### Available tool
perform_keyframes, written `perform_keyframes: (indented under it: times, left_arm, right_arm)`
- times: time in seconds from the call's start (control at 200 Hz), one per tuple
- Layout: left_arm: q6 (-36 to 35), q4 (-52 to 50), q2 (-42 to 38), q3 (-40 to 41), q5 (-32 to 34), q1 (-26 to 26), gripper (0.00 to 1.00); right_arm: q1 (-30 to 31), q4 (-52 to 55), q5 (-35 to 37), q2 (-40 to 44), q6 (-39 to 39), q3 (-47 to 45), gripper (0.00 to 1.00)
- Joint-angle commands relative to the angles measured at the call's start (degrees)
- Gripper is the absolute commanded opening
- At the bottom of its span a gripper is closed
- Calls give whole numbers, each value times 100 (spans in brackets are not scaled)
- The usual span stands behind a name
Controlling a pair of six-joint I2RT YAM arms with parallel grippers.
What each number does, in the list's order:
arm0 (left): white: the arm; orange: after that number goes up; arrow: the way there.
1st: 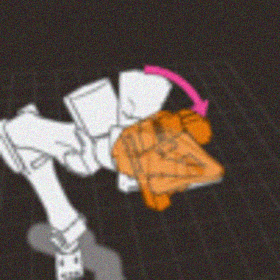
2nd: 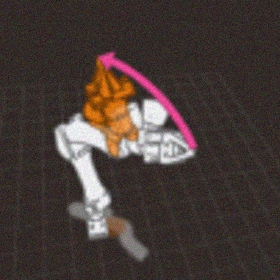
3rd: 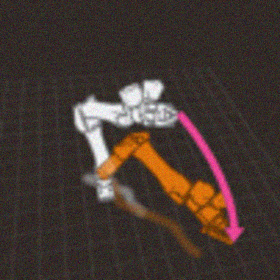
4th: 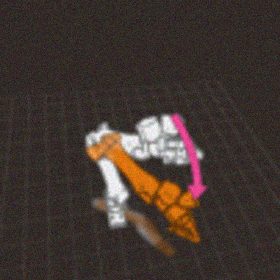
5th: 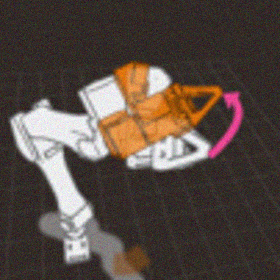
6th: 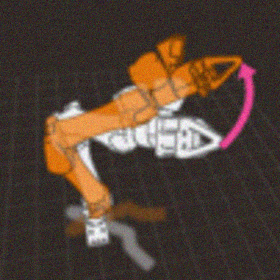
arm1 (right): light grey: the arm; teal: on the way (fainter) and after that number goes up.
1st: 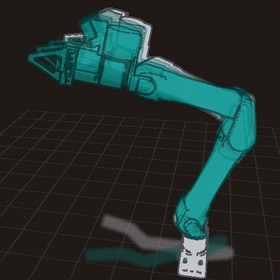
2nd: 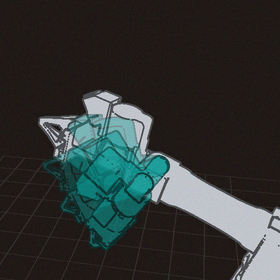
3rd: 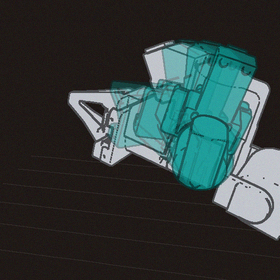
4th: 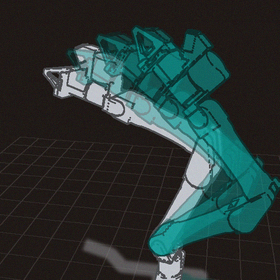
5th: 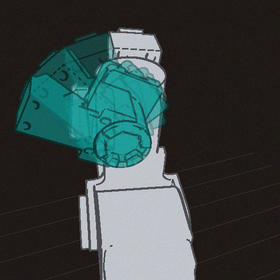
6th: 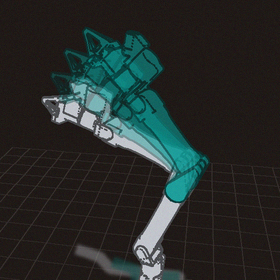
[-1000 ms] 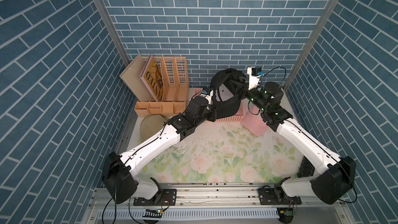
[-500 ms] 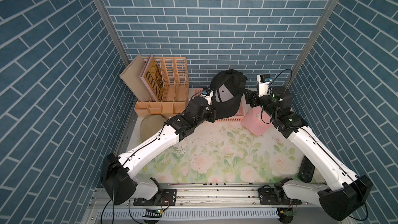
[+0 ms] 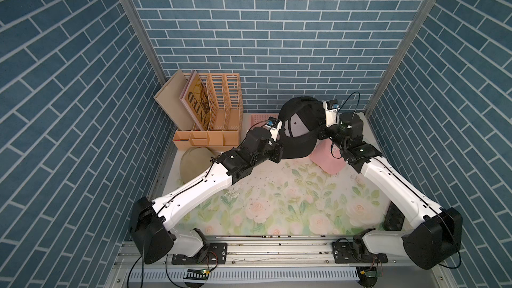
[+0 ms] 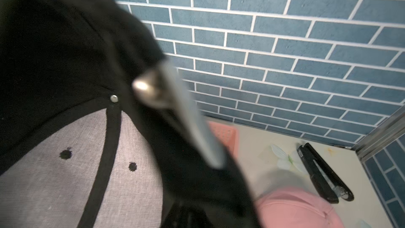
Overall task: Turn the baseball cap inside out
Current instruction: Turn over the baseball cap.
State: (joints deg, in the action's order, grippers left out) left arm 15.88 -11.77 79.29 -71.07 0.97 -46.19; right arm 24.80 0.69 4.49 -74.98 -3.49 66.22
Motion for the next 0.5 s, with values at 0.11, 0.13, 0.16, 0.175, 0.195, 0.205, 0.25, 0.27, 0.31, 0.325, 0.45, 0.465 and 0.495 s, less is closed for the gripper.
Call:
perform_keyframes:
  times: [0.11,0.13,0.16,0.175,0.195,0.205,0.25,0.27,0.31,0.325,0.45,0.465,0.495]
  left_arm:
    - [330,459,-174,256,438,-19,0]
    - [354,493,-170,268,417,-13,0]
    - [391,540,-154,282,394,-15,0]
    - [404,565,-149,285,359,-13,0]
    - [418,583,-125,278,304,-12,0]
    - [419,587,-113,264,282,-12,0]
    - [425,584,-52,207,202,-21,0]
    - [421,574,-32,187,175,-21,0]
    - [402,548,15,142,171,-21,0]
    - [387,540,22,132,178,-21,0]
    - [233,455,55,60,398,-12,0]
    - [218,442,58,50,425,-12,0]
    - [199,443,55,56,472,-12,0]
  right_arm:
    - [-107,-582,608,23,-803,42,1]
    - [-99,-620,606,8,-910,28,0]
    - [-71,-679,648,-20,-1086,0,0]
    - [-53,-723,688,-37,-1163,-22,0]
    - [-10,-778,771,-57,-1242,-56,0]
    - [12,-804,827,-71,-1275,-72,0]
    - [100,-903,905,-131,-1376,-132,0]
    - [127,-942,860,-165,-1382,-143,1]
    - [179,-952,645,-252,-1350,-129,20]
    - [202,-940,581,-272,-1336,-108,27]
    - [415,-802,381,-138,-1104,-144,53]
    - [424,-794,403,-78,-1095,-179,53]
    - [444,-823,454,75,-1097,-292,53]
